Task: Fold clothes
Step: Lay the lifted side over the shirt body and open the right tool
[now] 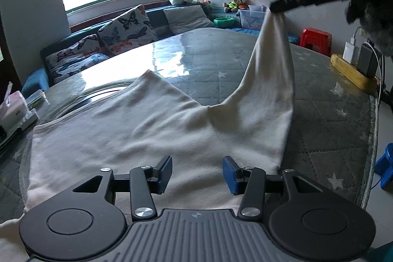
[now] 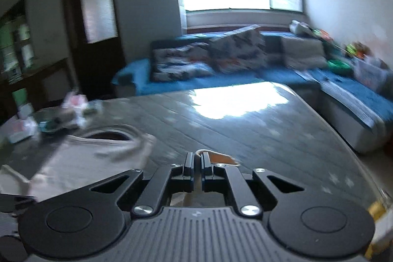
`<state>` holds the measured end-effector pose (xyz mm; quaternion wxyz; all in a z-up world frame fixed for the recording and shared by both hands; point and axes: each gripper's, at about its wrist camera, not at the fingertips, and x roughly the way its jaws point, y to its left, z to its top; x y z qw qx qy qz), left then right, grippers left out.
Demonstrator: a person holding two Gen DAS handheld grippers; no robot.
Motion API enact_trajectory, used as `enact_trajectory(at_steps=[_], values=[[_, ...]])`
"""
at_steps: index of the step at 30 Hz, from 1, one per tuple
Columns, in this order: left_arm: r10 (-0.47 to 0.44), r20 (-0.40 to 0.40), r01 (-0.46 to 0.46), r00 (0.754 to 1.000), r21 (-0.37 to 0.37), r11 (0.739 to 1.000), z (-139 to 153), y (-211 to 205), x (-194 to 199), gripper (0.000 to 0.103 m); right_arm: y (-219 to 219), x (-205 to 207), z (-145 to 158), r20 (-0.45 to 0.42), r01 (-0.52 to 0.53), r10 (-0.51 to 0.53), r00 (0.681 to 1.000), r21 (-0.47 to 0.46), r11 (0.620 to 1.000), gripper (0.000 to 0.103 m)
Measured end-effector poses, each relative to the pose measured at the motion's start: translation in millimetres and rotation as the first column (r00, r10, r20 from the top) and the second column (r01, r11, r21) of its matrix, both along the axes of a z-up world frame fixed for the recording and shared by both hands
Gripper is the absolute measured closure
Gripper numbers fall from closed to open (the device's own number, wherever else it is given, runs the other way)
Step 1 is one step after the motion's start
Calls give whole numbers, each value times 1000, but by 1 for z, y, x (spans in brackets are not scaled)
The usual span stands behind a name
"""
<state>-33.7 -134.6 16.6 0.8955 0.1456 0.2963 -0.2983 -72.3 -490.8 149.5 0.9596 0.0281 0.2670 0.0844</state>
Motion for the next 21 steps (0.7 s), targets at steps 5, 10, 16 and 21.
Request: enact_trajectory(at_steps=[5,10,16,21], values=[[51,8,-51,999,-19,999,5,22,-3,54,48,3,28,39,-148,148,988,-3,989,99],[106,8,-106,994,-30,994,7,44,-7,54,103,-2,48,69,-295,296,953,-21,955,99],[177,2,-177,984,-50,983,7,72,-15,54,165,-3,44,33,-437,438,898,-40,899,99],[225,-6,-225,974,-65,972,6,92,-22,54,209,-2,28,-24,-525,525,851,-55,849,99]])
